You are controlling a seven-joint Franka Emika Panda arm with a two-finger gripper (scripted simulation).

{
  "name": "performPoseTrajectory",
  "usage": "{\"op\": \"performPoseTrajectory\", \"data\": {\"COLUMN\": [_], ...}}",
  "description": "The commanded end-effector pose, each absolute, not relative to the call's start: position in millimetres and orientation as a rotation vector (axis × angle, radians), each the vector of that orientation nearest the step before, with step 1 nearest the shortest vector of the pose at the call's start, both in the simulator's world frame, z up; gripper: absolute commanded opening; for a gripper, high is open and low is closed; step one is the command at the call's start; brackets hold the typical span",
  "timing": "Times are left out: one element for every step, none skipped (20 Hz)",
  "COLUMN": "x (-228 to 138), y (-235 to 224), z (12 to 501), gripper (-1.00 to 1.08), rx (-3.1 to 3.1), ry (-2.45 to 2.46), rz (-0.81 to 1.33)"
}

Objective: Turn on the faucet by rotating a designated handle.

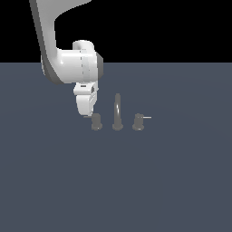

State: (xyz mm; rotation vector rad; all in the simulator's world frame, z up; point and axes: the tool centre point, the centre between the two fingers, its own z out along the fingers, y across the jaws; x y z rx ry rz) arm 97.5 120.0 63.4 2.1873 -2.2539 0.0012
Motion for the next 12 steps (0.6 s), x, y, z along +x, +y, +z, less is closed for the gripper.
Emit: {"op": "performPoseTrajectory", "data": {"x": [92,89,86,83,80,77,74,71,71,78,75,72], "y": [124,126,127,129,131,133,135,136,136,131,131,131], "z": [64,64,64,64,64,64,64,64,64,64,64,64], "gripper": [-1.00,-1.00,-1.00,-1.00,-1.00,-1.00,-1.00,-1.00,-1.00,-1.00,-1.00,-1.00], "rx": [2.189,2.189,2.188,2.188,2.188,2.188,2.188,2.188,2.188,2.186,2.186,2.186], "ry": [-2.253,-2.253,-2.254,-2.254,-2.254,-2.254,-2.254,-2.254,-2.254,-2.264,-2.264,-2.263], "rz": [0.001,0.001,0.000,0.000,0.000,0.000,0.000,0.000,0.000,0.010,0.009,0.008]}}
